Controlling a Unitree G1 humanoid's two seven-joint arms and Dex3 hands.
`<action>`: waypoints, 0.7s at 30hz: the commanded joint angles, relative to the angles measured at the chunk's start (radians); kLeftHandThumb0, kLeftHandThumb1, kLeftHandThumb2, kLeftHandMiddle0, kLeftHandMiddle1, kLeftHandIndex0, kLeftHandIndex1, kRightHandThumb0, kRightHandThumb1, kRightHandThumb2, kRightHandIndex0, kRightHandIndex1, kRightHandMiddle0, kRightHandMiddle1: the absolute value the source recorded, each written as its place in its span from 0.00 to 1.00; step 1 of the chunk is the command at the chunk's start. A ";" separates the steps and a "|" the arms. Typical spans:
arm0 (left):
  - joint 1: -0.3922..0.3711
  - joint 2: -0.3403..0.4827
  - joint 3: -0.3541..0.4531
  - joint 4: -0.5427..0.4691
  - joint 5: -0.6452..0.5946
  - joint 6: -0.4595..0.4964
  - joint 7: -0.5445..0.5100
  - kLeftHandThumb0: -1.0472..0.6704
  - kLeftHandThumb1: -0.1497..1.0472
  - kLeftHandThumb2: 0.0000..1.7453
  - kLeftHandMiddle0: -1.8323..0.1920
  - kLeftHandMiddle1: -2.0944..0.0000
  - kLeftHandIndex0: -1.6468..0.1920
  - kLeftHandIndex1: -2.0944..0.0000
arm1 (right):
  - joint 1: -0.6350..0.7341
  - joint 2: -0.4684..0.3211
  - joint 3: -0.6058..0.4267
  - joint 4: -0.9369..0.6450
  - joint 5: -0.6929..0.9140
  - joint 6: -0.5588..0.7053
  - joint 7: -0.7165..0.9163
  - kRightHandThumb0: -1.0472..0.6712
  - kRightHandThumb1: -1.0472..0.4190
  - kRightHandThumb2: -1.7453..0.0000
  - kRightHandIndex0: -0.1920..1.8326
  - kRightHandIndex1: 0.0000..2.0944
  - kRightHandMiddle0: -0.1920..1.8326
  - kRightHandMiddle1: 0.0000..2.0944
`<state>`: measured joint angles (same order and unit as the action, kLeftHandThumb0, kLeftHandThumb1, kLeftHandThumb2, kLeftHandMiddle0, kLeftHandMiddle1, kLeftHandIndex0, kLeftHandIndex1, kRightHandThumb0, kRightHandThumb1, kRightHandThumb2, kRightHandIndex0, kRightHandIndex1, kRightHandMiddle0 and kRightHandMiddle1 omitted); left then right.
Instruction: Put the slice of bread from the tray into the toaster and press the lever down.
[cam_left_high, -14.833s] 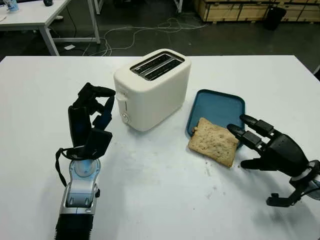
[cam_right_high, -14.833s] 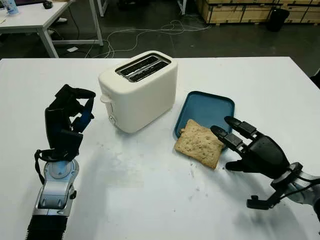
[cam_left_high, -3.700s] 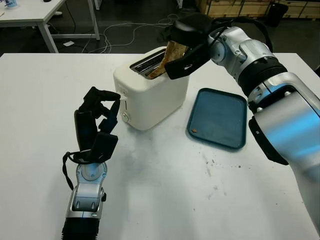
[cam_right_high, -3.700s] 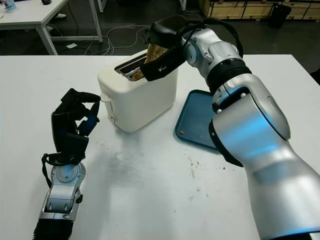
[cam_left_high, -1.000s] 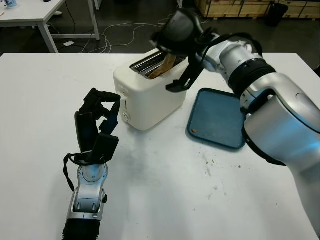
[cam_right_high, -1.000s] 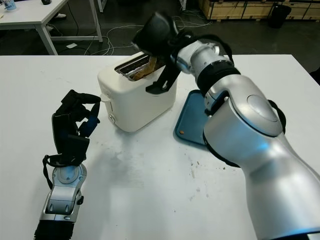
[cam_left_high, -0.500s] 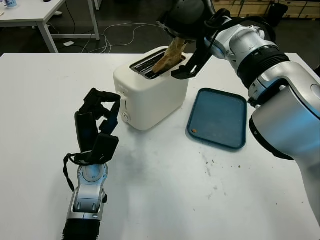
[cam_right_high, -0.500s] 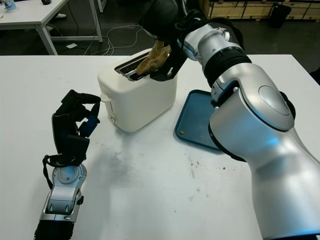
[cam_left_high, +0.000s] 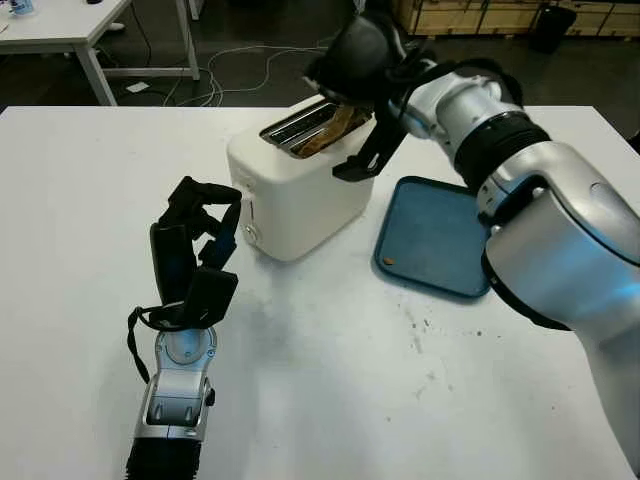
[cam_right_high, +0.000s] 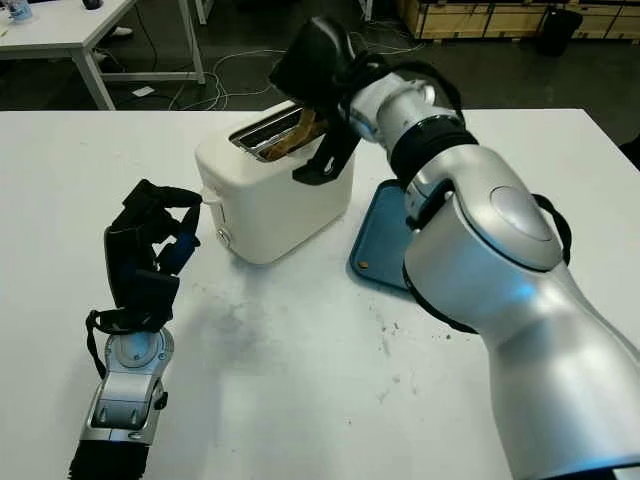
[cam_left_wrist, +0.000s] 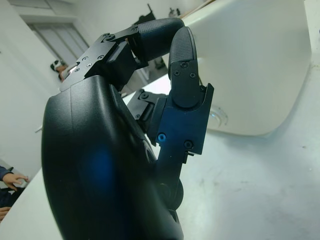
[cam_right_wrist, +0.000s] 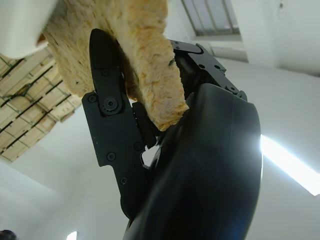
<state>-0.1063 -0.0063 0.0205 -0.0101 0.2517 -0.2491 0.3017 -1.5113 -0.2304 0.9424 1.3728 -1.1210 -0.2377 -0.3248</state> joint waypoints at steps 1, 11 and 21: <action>0.012 -0.003 -0.002 -0.006 0.011 -0.006 0.010 0.33 0.89 0.16 0.53 0.17 0.54 0.31 | 0.002 0.017 -0.004 0.003 0.003 0.032 0.032 0.36 0.09 0.84 0.58 0.83 0.37 0.77; 0.018 -0.003 -0.005 -0.006 0.018 -0.008 0.019 0.33 0.89 0.17 0.53 0.17 0.54 0.30 | -0.002 0.066 -0.042 -0.005 0.045 0.062 0.112 0.36 0.09 0.90 0.53 0.83 0.45 0.47; 0.021 -0.003 -0.004 -0.001 0.006 -0.020 0.013 0.34 0.89 0.17 0.53 0.17 0.54 0.31 | -0.066 0.038 -0.172 -0.016 0.165 -0.064 0.327 0.19 0.15 0.99 0.13 0.21 0.26 0.05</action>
<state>-0.0993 -0.0095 0.0184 -0.0101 0.2589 -0.2499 0.3170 -1.5339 -0.1757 0.7883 1.3681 -0.9819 -0.2835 -0.0238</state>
